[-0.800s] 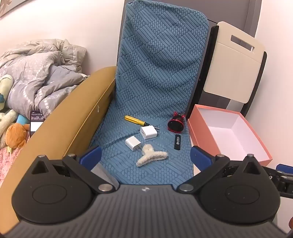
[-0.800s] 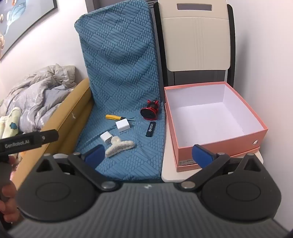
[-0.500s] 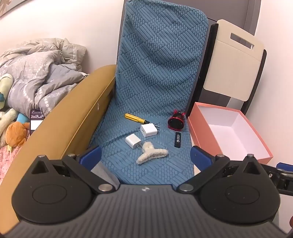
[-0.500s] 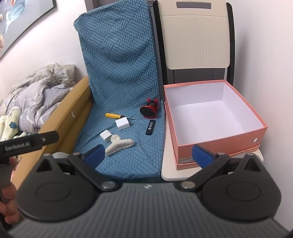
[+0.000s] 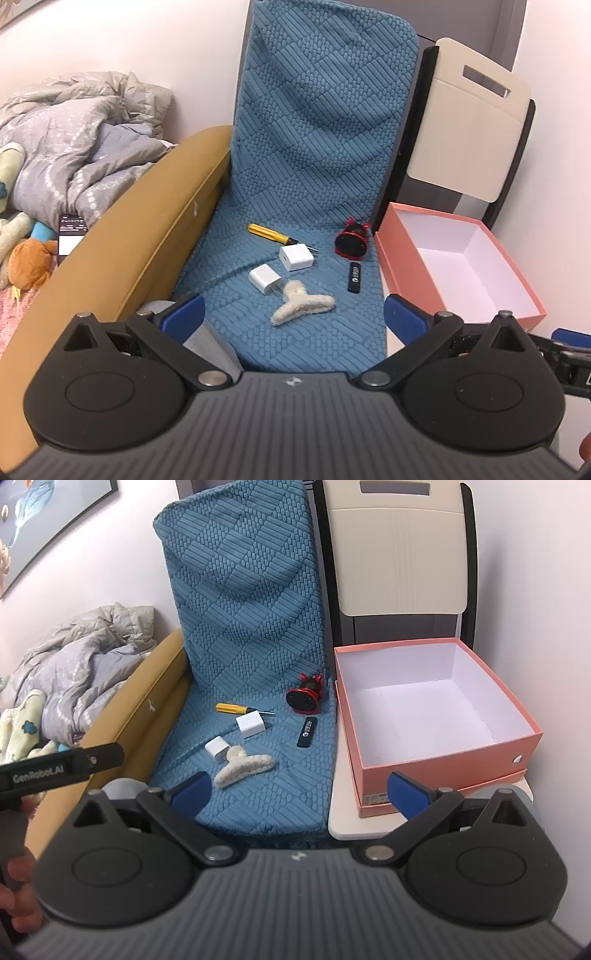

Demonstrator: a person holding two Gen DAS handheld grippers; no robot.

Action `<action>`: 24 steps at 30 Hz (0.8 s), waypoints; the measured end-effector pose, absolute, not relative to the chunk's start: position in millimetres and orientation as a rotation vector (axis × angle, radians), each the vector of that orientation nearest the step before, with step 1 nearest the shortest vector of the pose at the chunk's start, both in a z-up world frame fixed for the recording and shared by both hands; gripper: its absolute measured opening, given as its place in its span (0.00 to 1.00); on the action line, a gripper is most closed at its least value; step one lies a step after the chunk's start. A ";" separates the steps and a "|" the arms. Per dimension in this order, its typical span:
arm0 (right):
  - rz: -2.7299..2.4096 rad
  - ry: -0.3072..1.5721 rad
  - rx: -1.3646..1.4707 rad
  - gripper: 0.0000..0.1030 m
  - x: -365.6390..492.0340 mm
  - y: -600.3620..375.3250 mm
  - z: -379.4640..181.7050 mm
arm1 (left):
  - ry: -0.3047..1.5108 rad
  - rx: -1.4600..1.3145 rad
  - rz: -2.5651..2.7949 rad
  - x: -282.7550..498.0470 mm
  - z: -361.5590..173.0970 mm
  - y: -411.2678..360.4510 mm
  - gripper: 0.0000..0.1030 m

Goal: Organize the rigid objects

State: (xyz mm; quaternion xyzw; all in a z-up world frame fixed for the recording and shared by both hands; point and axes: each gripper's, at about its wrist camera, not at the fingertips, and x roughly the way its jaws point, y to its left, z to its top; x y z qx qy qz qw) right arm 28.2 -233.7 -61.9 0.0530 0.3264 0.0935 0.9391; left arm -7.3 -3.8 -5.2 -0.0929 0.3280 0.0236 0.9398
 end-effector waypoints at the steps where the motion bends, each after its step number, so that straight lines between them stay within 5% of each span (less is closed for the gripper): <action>1: 0.189 0.664 0.110 1.00 27.4 -234.0 -62.1 | 0.668 -0.189 0.051 -7.6 -5.0 -3.7 1.00; 24: 0.190 0.703 0.163 1.00 22.2 -240.4 -73.6 | 0.673 -0.150 0.038 -10.5 -21.4 -11.6 1.00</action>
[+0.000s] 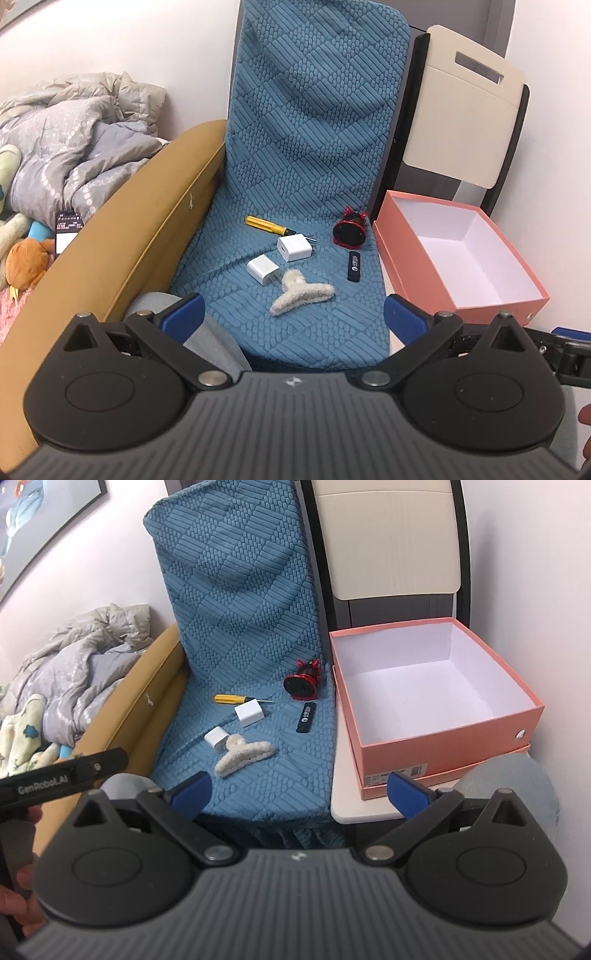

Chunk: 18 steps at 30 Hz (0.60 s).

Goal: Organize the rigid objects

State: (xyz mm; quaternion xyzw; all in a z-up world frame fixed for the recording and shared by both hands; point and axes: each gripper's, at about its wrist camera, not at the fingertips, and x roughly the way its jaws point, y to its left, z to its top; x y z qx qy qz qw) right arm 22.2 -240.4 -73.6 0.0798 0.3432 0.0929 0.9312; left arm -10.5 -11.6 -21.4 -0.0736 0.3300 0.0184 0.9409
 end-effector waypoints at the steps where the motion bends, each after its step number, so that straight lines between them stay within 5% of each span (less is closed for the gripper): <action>1: 0.195 0.704 0.171 1.00 21.6 -240.5 -74.6 | 0.669 -0.146 0.036 -11.4 -22.3 -12.4 1.00; 18: 0.198 0.683 0.152 1.00 17.1 -240.5 -76.5 | 0.632 -0.199 0.000 -25.3 -25.1 -11.9 1.00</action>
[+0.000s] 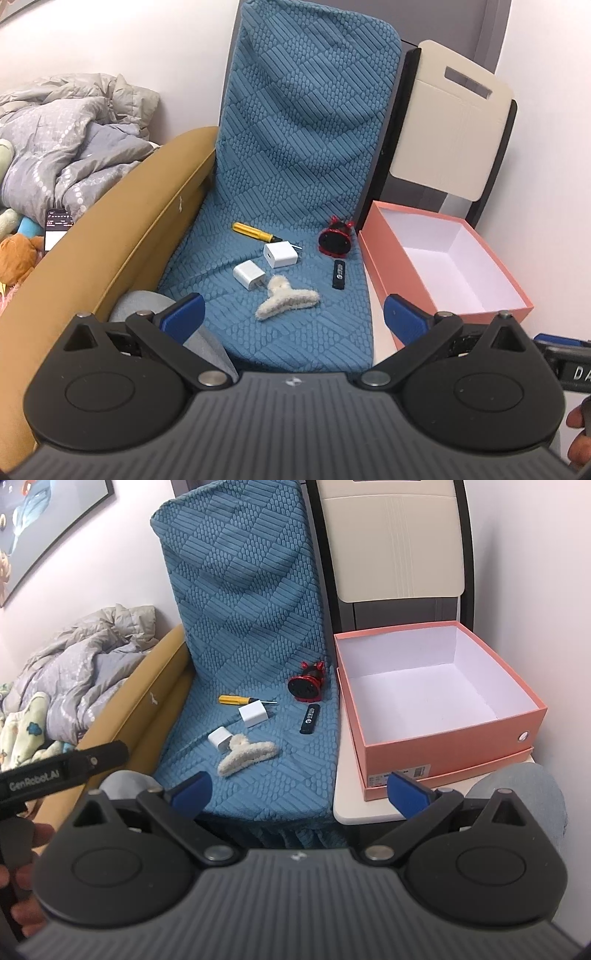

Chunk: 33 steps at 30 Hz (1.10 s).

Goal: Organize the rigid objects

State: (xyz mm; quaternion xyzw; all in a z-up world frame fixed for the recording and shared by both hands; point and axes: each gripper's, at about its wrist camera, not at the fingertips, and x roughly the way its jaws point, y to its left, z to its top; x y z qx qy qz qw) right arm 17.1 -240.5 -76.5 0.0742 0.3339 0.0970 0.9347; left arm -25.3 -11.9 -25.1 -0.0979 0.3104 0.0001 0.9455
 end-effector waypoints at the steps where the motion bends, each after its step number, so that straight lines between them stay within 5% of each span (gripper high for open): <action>1: 0.194 0.682 0.152 1.00 17.0 -241.5 -75.9 | 0.634 -0.198 0.002 -25.7 -25.6 -12.3 1.00; 33: 0.174 0.720 0.192 0.97 40.1 -246.4 -95.9 | 0.679 -0.169 -0.058 10.8 -50.8 -22.8 1.00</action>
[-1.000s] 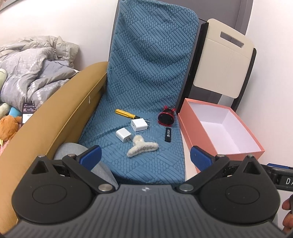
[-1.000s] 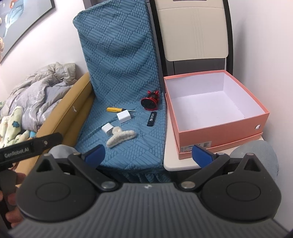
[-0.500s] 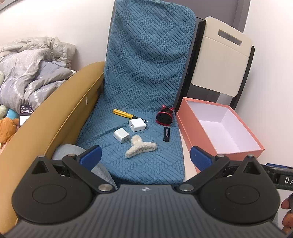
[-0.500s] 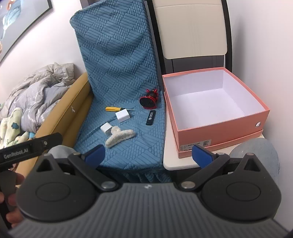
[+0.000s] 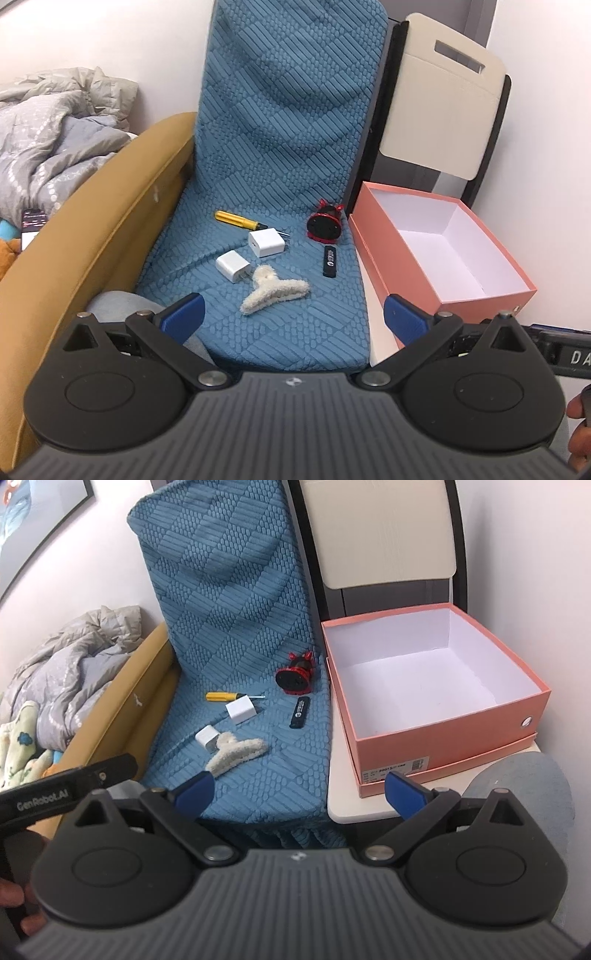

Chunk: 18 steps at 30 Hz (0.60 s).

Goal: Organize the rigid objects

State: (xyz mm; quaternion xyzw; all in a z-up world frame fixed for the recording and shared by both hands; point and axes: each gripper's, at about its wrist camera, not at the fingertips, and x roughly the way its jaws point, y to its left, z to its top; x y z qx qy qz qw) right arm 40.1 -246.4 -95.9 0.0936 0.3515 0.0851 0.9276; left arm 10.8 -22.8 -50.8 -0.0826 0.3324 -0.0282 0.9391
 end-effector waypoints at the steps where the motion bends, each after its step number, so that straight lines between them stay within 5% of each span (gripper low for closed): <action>1: 0.178 0.725 0.192 0.97 42.3 -245.8 -97.8 | 0.680 -0.163 -0.062 15.2 -52.4 -23.5 1.00; 18: 0.224 0.718 0.192 0.88 113.8 -231.3 -125.0 | 0.735 -0.153 -0.105 98.1 -100.0 -27.3 1.00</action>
